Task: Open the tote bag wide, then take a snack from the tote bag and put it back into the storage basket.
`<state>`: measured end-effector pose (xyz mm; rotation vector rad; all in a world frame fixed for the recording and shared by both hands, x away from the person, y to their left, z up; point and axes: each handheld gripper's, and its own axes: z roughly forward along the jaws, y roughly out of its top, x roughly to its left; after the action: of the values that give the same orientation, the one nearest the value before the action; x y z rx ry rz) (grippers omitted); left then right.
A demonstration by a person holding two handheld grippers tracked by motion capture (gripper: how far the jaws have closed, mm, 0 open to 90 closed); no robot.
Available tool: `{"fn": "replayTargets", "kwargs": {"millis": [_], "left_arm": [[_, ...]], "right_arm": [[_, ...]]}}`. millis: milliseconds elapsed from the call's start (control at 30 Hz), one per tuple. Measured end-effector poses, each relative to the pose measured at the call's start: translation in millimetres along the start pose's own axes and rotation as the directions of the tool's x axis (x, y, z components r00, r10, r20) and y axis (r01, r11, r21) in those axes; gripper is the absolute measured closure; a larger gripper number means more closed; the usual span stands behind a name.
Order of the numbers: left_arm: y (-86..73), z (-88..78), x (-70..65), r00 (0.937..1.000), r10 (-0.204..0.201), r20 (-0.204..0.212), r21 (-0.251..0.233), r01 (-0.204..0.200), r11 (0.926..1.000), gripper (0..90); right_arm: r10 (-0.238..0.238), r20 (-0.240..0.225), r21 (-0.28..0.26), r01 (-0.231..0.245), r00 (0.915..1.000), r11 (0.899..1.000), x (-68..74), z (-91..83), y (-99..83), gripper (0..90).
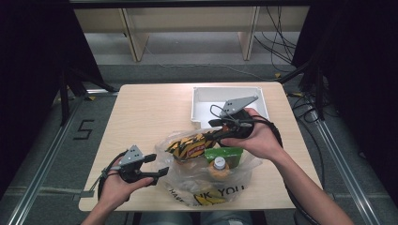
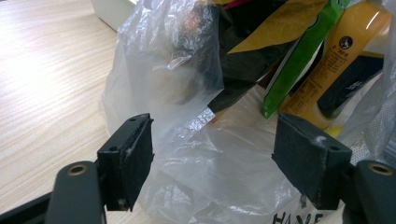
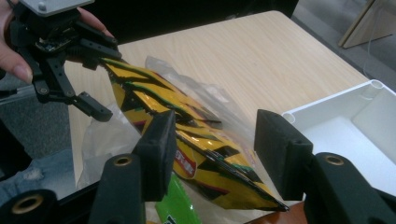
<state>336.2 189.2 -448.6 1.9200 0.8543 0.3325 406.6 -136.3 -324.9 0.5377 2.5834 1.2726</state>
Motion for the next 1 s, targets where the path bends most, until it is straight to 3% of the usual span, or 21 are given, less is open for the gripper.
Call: {"fn": "replayTargets", "kwargs": {"millis": [67,300,500,533,567,767,800,867,900,933,1000], "left_arm": [[-1.2,1.0,-0.8,0.9998,-0.021,-0.002,0.006,0.021,0.9998,27.8],[-1.4,4.2,0.6,1.0000,-0.009,0.002,-0.001,0.009,1.0000,27.8],[-2.9,4.9,-0.6,0.9996,-0.028,-0.001,0.011,0.028,0.9996,27.9],[-2.9,5.2,-0.8,0.9995,-0.031,0.001,0.009,0.031,0.9995,27.9],[-2.5,4.9,0.8,1.0000,-0.009,0.002,0.014,0.009,0.9999,27.9],[-2.3,5.6,0.6,0.9999,-0.015,0.002,0.008,0.015,0.9999,27.9],[-1.7,5.5,0.8,0.9999,-0.012,0.002,0.007,0.012,0.9999,27.9],[-2.8,6.4,1.3,0.9999,-0.013,0.003,0.003,0.013,0.9999,27.9],[-2.7,6.0,1.7,0.9999,-0.011,0.003,0.016,0.011,0.9998,27.9],[-3.8,6.6,1.8,0.9999,-0.013,0.000,0.014,0.013,0.9998,28.0],[-4.9,7.2,1.3,0.9999,-0.016,0.002,0.020,0.016,0.9997,28.0]], "right_arm": [[-0.014,-0.013,0.007,0.014,0.9998,1.000,0.3,1.3,1.4,48.2],[-0.036,-0.029,0.058,0.037,0.9989,0.998,1.6,6.9,3.9,45.1],[-0.030,-0.032,0.109,0.033,0.9990,0.993,4.4,13.1,2.4,42.6],[-0.055,-0.027,0.108,0.058,0.9981,0.993,3.2,14.0,2.1,41.9],[-0.056,-0.032,0.116,0.059,0.9979,0.991,3.3,14.6,1.8,41.6],[-0.093,-0.022,0.142,0.095,0.9955,0.985,2.0,21.5,1.1,39.9],[-0.075,-0.036,0.151,0.080,0.9965,0.985,2.3,22.1,1.1,39.9],[-0.054,-0.012,0.170,0.055,0.9985,0.984,3.9,24.5,1.4,40.4],[-0.093,-0.011,0.169,0.093,0.9956,0.981,1.7,26.5,2.2,41.3],[-0.077,0.000,0.179,0.076,0.9970,0.981,3.5,27.1,2.1,42.0],[-0.108,0.002,0.182,0.106,0.9941,0.978,3.2,29.4,3.0,43.4]]}}
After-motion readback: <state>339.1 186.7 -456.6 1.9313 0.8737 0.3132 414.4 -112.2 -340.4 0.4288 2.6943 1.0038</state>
